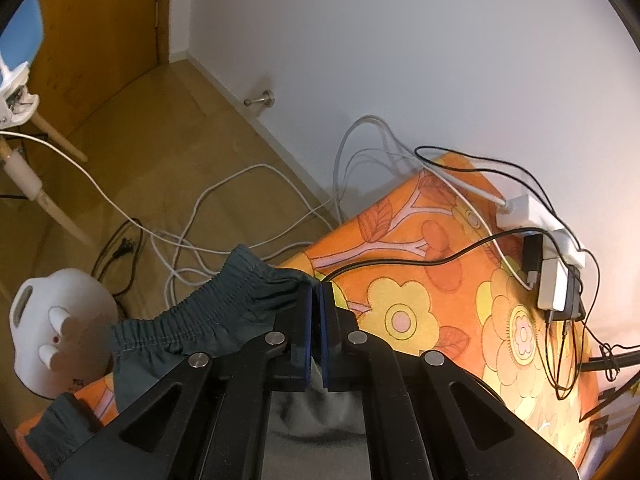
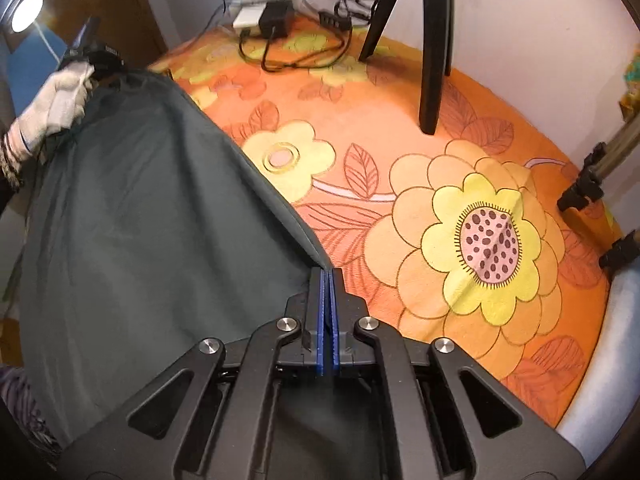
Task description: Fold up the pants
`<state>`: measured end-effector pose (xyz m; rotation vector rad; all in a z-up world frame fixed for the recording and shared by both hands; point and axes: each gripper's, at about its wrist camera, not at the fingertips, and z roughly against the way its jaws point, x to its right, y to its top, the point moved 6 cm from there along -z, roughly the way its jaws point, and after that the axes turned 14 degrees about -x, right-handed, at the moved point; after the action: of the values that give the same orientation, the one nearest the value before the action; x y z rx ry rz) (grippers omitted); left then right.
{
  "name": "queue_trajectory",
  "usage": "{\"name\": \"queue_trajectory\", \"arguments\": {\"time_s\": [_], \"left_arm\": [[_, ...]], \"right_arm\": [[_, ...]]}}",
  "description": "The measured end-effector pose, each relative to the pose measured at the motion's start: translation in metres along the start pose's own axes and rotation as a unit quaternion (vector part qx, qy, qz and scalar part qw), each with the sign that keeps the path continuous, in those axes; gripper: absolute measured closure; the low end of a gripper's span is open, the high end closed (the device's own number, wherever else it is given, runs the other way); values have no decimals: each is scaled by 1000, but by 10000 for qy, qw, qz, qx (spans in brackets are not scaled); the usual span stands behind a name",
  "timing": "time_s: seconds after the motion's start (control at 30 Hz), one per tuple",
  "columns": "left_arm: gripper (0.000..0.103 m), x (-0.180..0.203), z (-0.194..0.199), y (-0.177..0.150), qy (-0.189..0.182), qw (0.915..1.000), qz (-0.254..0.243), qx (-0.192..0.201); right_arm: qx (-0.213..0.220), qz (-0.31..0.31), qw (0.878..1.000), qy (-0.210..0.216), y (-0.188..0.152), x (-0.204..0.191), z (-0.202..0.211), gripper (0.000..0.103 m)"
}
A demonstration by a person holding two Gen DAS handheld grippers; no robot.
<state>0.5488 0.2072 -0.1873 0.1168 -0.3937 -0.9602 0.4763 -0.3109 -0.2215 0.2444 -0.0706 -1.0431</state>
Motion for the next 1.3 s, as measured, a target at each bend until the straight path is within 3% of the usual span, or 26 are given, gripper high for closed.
{"name": "queue_trajectory", "arguments": {"time_s": [0.27, 0.53, 0.77, 1.0, 1.3], "left_arm": [[101, -10, 31, -7, -281, 9995, -55, 167], [101, -40, 86, -36, -571, 9968, -149, 547], [101, -88, 106, -88, -864, 9954, -50, 412], [101, -127, 125, -138, -915, 9950, -48, 394], [101, -169, 134, -176, -952, 9949, 103, 323]], "right_arm": [[739, -76, 9972, -94, -22, -27, 62, 101], [1031, 84, 9946, -100, -72, -75, 100, 101], [847, 144, 9963, 101, -133, -123, 102, 101], [627, 263, 9976, 103, -181, -159, 98, 101], [605, 261, 9977, 163, -213, -183, 107, 101]]}}
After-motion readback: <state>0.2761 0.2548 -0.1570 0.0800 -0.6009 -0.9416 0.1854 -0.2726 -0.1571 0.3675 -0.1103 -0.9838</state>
